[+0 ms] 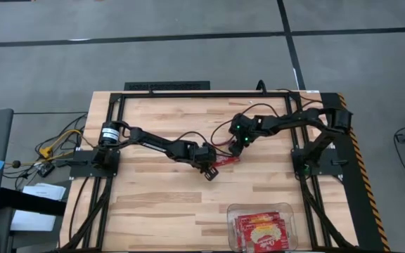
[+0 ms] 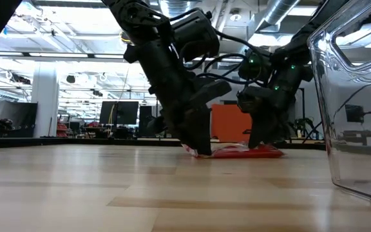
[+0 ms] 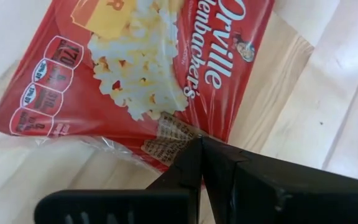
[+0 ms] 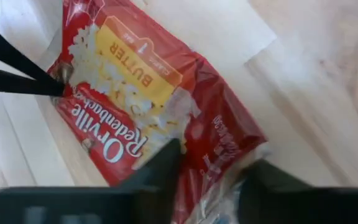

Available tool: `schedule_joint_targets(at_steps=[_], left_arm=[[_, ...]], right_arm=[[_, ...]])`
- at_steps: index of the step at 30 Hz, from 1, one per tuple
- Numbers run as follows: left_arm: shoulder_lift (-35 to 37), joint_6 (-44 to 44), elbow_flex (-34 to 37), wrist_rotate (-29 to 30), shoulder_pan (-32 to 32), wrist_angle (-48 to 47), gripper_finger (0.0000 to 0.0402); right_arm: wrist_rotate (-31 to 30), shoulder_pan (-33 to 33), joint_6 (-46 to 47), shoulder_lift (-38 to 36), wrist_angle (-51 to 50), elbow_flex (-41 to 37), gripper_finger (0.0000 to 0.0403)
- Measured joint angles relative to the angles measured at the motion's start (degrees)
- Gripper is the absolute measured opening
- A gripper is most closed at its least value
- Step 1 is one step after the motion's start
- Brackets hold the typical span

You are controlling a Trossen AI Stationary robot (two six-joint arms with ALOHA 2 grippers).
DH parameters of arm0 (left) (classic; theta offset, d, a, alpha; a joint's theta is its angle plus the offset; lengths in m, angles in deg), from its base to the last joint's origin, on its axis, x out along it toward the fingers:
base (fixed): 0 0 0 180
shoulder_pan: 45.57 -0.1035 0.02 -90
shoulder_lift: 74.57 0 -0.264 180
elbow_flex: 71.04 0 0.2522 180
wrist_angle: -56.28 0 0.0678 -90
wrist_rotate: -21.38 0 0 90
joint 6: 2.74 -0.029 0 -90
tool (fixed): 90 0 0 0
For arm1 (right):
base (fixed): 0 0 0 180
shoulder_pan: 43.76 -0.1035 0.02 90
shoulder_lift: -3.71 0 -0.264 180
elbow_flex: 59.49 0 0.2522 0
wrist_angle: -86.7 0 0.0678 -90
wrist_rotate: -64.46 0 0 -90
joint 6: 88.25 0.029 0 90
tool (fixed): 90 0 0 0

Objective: Sort popcorn bags into baskets
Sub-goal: Put the red popcorn bag into the transparent bin

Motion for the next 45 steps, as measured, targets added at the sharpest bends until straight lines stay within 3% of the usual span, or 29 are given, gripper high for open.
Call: schedule_joint_targets(at_steps=[3,5,10,15,20,26,31,38,41,45], left_arm=[[-0.1,0.0,0.0,-0.2,0.0,0.7,0.0000],[0.3,-0.3,-0.2,-0.3,0.0,0.4,0.0000],[6.0,-0.4,0.4,-0.3,-0.1,-5.4,0.0000],[17.4,0.7,0.1,1.1,1.2,-14.8,0.0001],[28.4,3.3,0.2,5.7,4.6,-19.1,0.0000],[38.6,5.3,0.0,18.1,8.2,-21.4,0.0000],[42.5,7.2,0.0,23.5,8.6,-24.0,0.0000],[43.1,7.5,0.0,23.1,8.9,-24.2,0.0000],[42.7,7.7,-0.1,23.1,9.0,-24.1,0.0000],[42.5,7.7,-0.1,22.9,9.1,-23.9,0.0000]], right_arm=[[0.9,-0.2,0.0,0.0,0.2,0.0,0.0053],[1.1,-0.2,-0.2,-0.3,0.3,0.0,0.0019],[1.5,-0.5,2.7,-5.3,-1.0,-0.1,0.0029],[0.4,-1.6,6.6,-16.1,-7.3,-0.2,0.0008],[0.5,-7.9,16.1,-29.7,-15.4,-0.1,0.0017],[-7.2,-26.5,35.5,-45.8,-18.0,-0.1,0.0006],[-27.5,-47.9,52.7,-52.9,-18.3,0.0,0.0014],[-51.5,-76.2,71.8,-48.5,-18.0,0.0,0.0011],[-54.7,-83.5,79.8,-44.1,-17.5,-0.1,0.0015],[-54.9,-88.2,89.0,-37.8,-17.4,-0.1,0.0021]])
